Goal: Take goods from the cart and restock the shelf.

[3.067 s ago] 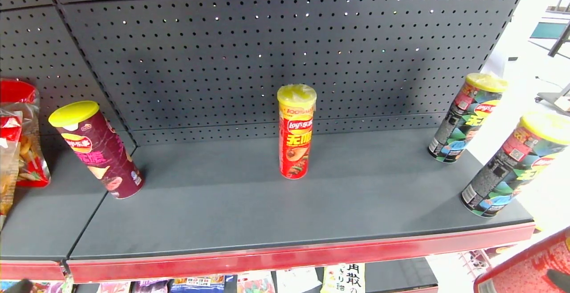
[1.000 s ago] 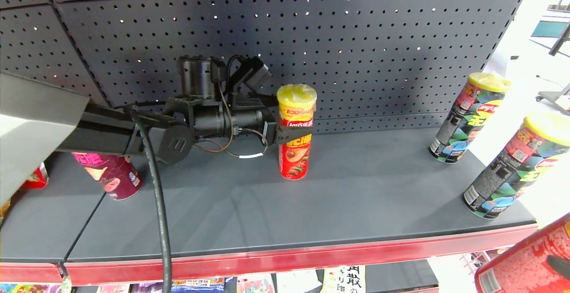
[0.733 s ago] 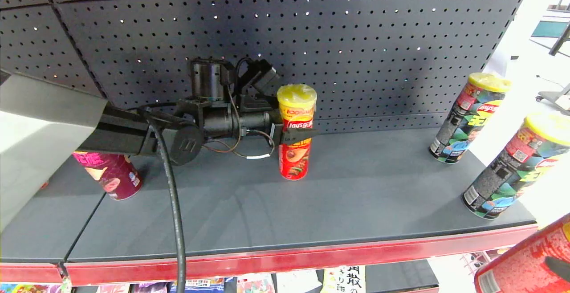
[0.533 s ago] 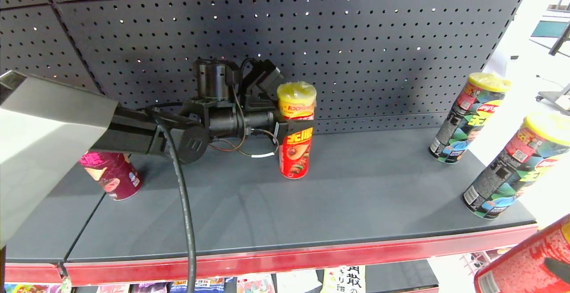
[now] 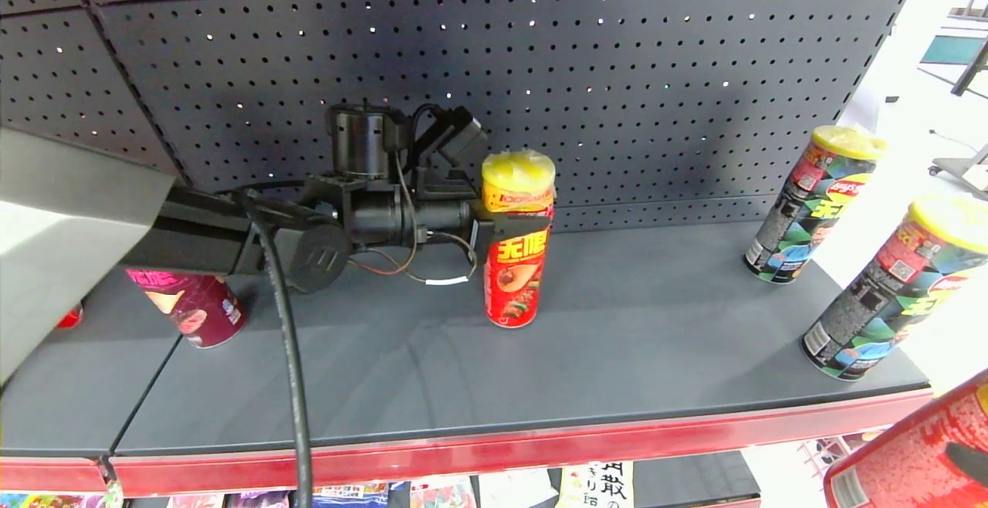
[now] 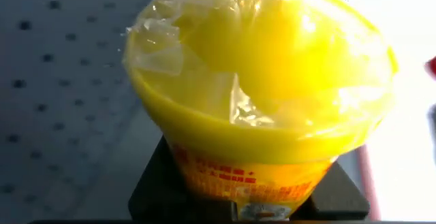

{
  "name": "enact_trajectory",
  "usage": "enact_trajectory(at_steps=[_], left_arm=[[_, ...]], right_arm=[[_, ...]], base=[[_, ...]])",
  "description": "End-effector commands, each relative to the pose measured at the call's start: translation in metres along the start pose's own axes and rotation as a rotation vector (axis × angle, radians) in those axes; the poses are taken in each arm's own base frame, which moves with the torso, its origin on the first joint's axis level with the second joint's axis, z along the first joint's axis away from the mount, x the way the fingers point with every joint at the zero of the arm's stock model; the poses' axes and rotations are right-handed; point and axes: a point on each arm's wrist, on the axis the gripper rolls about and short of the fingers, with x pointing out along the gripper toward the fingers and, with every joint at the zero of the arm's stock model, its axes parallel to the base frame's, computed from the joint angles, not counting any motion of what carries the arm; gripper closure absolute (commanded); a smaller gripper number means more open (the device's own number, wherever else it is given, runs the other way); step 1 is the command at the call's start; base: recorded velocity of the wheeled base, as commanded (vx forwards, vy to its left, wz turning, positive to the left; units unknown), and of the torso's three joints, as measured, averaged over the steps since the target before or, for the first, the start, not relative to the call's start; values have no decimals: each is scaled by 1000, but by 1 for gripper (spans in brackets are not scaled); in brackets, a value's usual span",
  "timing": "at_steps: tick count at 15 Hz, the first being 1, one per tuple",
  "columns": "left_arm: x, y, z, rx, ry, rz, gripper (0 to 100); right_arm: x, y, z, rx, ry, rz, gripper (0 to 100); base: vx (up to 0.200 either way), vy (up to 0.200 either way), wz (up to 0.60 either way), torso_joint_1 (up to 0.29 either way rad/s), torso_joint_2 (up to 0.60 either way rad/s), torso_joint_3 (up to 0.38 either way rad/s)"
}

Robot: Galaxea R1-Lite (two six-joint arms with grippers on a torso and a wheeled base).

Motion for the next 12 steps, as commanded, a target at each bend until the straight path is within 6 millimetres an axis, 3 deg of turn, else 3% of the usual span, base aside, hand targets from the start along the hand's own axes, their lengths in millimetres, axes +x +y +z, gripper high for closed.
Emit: enact_trajectory(at_steps=[1, 4, 12], left_arm=[[-26, -32, 15, -12, -11, -63, 100], [-39, -60, 1, -44, 29, -116, 100], [-42, -74, -22, -33, 17, -143, 100]], right_arm=[[0, 0, 0, 0, 0, 0, 100], [0, 0, 0, 0, 1, 3, 100], [0, 0, 2, -2, -6, 1, 100]], base=[[0, 0, 0, 0, 0, 0], [0, 0, 0, 0, 0, 0], [0, 0, 0, 0, 0, 0]])
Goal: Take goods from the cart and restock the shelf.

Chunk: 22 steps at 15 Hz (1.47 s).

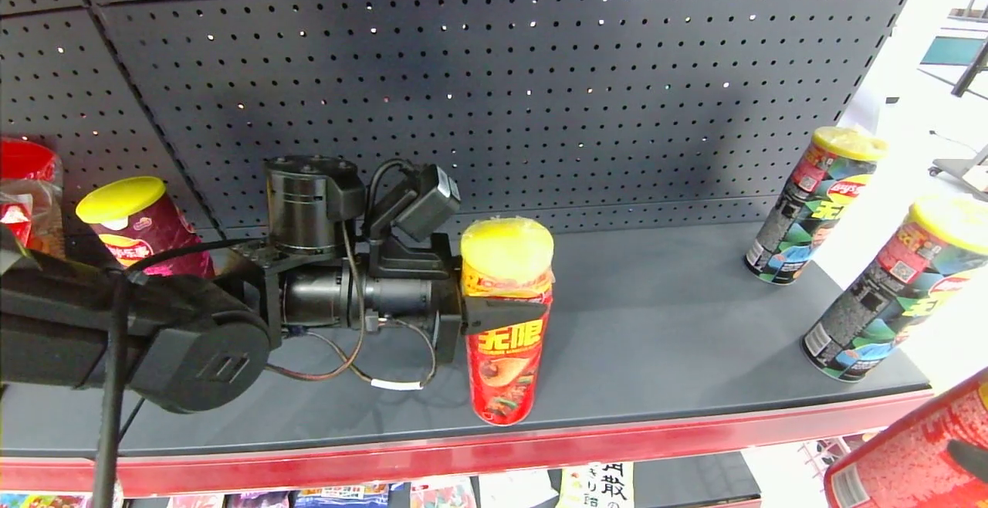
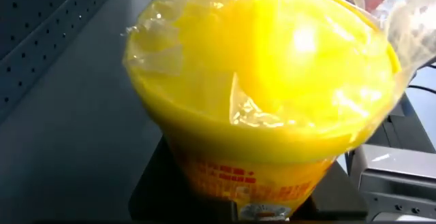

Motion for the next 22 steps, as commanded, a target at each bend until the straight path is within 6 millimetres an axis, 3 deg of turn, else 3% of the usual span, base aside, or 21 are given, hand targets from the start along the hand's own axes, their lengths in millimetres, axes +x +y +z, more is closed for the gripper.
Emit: enact_trajectory(at_steps=[1, 7, 13, 14, 16, 17, 21, 22], left_arm=[[0, -1, -2, -1, 2, -1, 100], [2, -10, -8, -3, 3, -33, 100], [-1, -15, -15, 8, -13, -37, 100], [-1, -15, -15, 8, -13, -37, 0], [-2, -14, -14, -11, -16, -33, 0], [-2, -14, -14, -12, -16, -33, 0], [-13, -14, -26, -38, -16, 53, 0], [-14, -15, -26, -42, -17, 53, 0]], right_arm=[[0, 0, 0, -1, 1, 1, 100], [4, -1, 4, -3, 7, 8, 100], [37, -12, 43, -8, 51, 61, 100], [37, -12, 43, -8, 51, 61, 100], [60, -17, 59, -8, 74, 81, 100], [61, -17, 60, -8, 74, 81, 100], [129, -24, 91, -32, 27, 124, 100], [136, -24, 93, -33, 27, 128, 100]], base=[[0, 0, 0, 0, 0, 0], [0, 0, 0, 0, 0, 0], [0, 0, 0, 0, 0, 0], [0, 0, 0, 0, 0, 0], [0, 0, 0, 0, 0, 0], [0, 0, 0, 0, 0, 0], [0, 0, 0, 0, 0, 0], [0, 0, 0, 0, 0, 0]])
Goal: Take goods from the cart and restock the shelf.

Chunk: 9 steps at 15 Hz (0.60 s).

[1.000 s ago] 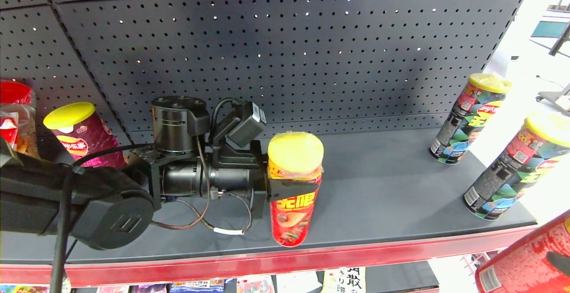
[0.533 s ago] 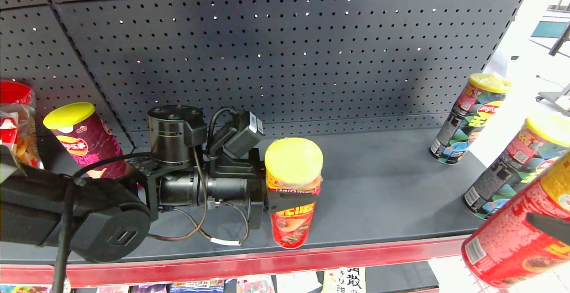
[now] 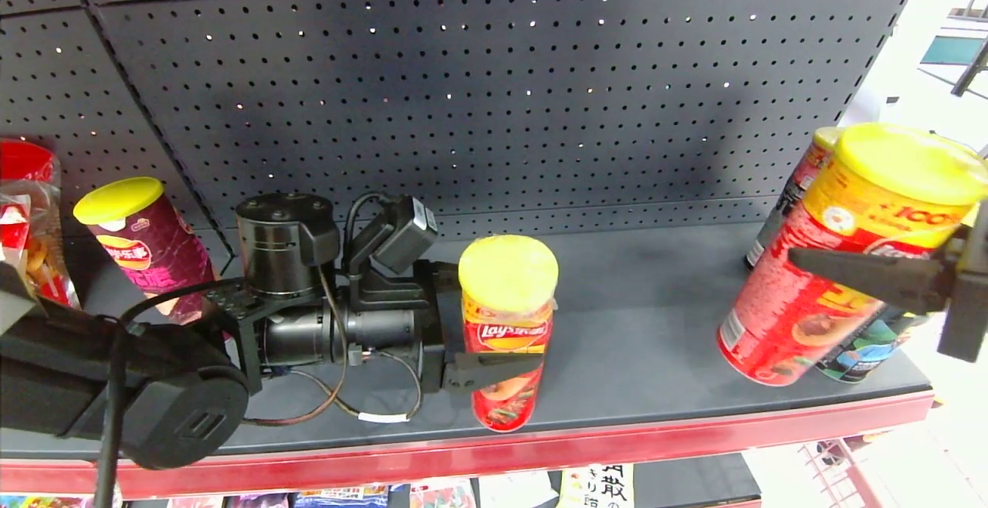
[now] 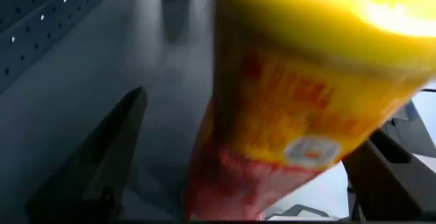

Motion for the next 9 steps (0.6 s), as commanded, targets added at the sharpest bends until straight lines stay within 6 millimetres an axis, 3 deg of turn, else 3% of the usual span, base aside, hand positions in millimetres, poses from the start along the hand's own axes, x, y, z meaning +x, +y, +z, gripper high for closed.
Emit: enact_trajectory(at_steps=[1, 9], left_arm=[[-6, -5, -2, -11, 4, 5, 0], [-35, -24, -16, -52, 59, 136, 0]], right_arm=[[56, -6, 10, 0, 41, 48, 100], [163, -1, 26, -16, 38, 141, 100]], base=[[0, 0, 0, 0, 0, 0], [0, 0, 0, 0, 0, 0]])
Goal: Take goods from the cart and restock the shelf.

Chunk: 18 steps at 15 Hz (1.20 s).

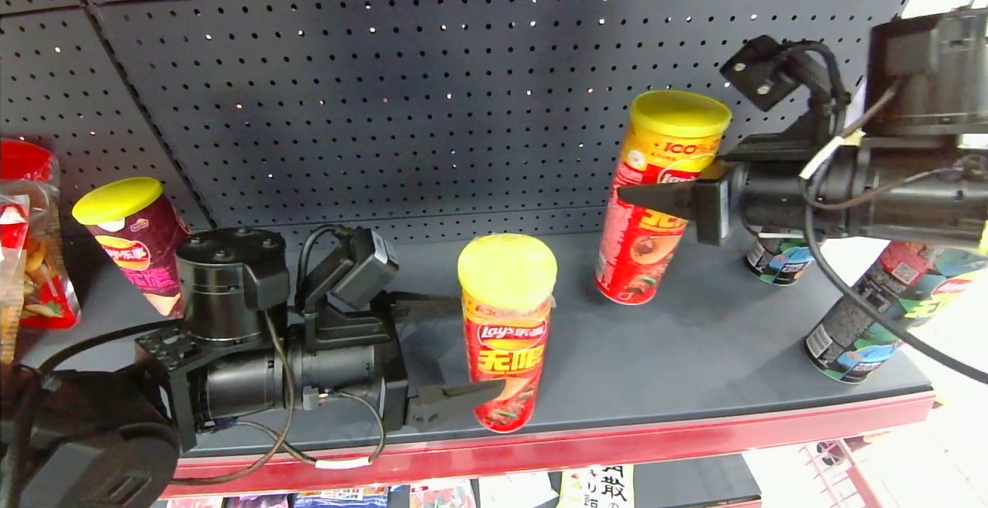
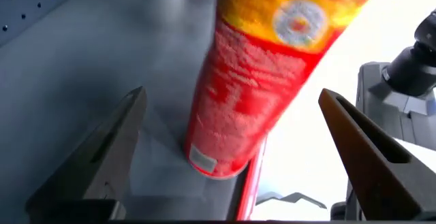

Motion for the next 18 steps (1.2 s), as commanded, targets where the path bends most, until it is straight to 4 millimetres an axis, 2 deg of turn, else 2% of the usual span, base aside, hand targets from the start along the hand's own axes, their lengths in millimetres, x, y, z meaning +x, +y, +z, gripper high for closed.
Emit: enact_trajectory(at_steps=[1, 4, 6, 9, 15, 18], left_arm=[[-6, -1, 1, 5, -7, 9, 0], [-21, 13, -4, 23, -2, 83, 0], [-32, 19, -8, 45, 5, 114, 0], [-46, 9, -13, 25, 13, 125, 0], [-53, 9, -15, 22, 15, 154, 0], [-55, 7, -15, 21, 13, 155, 0]], right_arm=[[49, 3, -6, 0, 35, 46, 100], [77, 6, -3, -6, 30, 72, 100], [87, 7, -5, -6, 36, 82, 100], [95, 10, -12, -3, 53, 121, 100], [117, 19, -22, 17, 39, 156, 100], [118, 23, -20, 24, 32, 165, 100]], base=[[0, 0, 0, 0, 0, 0], [0, 0, 0, 0, 0, 0], [0, 0, 0, 0, 0, 0], [0, 0, 0, 0, 0, 0], [0, 0, 0, 0, 0, 0], [0, 0, 0, 0, 0, 0]])
